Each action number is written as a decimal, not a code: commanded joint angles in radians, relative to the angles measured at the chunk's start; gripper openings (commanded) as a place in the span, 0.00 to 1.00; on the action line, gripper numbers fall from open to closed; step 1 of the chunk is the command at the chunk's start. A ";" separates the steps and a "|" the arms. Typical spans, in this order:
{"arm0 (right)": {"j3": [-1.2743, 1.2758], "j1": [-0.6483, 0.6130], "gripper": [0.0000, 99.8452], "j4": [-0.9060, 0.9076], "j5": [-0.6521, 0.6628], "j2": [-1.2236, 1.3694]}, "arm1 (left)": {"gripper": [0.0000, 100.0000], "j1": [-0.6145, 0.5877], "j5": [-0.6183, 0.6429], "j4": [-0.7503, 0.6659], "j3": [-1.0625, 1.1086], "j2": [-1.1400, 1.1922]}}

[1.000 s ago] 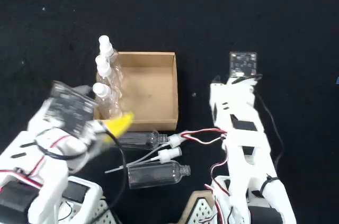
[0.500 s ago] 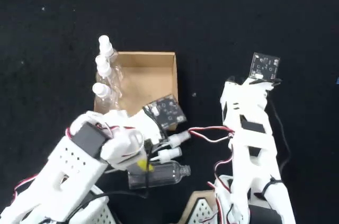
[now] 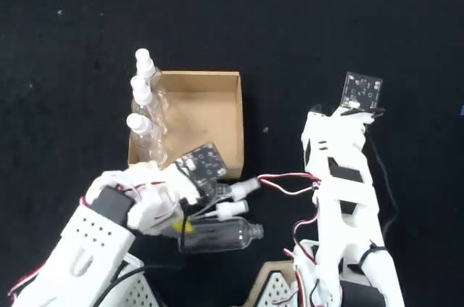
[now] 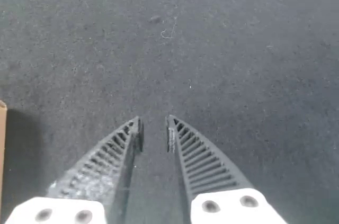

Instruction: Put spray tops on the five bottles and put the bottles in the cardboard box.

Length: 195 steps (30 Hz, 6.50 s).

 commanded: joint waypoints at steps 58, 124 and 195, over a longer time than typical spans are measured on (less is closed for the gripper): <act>-0.035 -0.018 0.06 -0.023 -0.002 -0.047 | 0.13 -0.206 -0.034 0.135 0.079 -0.038; -0.031 -0.040 0.06 -0.021 -0.002 -0.047 | 0.26 -0.602 -0.453 0.052 0.131 -0.026; -0.031 -0.044 0.06 -0.021 -0.002 -0.047 | 0.26 -1.475 -0.460 0.069 -0.404 0.729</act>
